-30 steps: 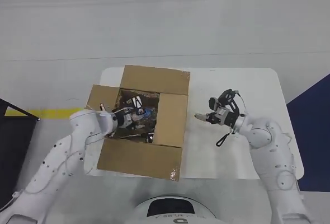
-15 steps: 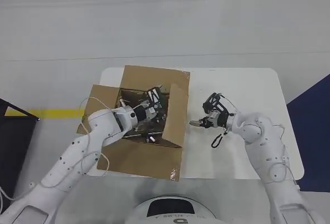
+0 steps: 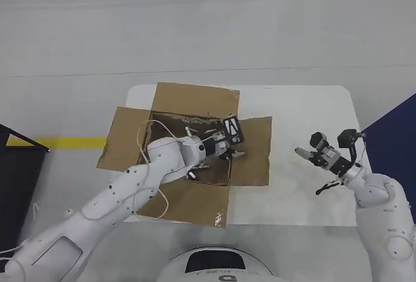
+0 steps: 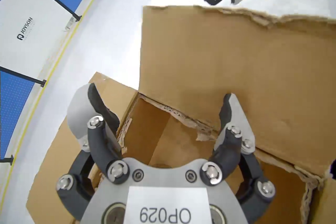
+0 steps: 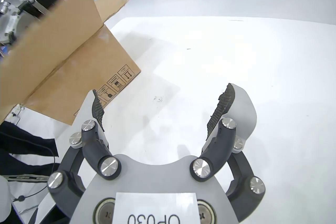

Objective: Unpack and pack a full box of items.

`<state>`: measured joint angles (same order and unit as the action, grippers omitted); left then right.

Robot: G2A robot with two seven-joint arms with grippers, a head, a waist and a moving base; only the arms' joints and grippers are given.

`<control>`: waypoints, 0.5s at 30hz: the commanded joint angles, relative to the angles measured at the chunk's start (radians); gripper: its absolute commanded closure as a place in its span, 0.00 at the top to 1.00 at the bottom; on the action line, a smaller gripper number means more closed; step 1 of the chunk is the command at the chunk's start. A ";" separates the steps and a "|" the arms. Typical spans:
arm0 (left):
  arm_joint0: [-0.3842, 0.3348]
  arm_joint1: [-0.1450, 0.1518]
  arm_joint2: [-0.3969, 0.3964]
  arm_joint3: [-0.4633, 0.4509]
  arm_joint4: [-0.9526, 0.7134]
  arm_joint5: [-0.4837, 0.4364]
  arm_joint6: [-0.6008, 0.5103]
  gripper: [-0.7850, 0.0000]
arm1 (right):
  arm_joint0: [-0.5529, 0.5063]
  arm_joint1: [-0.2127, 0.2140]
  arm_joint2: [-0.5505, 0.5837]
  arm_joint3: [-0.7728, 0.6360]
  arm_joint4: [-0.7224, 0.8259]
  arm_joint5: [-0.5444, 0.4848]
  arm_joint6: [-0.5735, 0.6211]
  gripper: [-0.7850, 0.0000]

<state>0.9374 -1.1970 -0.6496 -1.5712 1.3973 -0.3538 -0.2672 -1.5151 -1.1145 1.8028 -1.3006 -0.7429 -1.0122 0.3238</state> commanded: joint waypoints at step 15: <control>0.232 0.075 -0.490 -0.171 -0.248 -0.051 0.171 1.00 | 0.070 0.086 -0.120 -0.250 0.126 0.000 0.045 1.00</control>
<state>1.1169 -1.1378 -1.0434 -1.7163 1.1606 -0.3817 -0.1023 -1.4595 -1.0290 1.7020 -1.5417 -0.6179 -1.0123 0.3608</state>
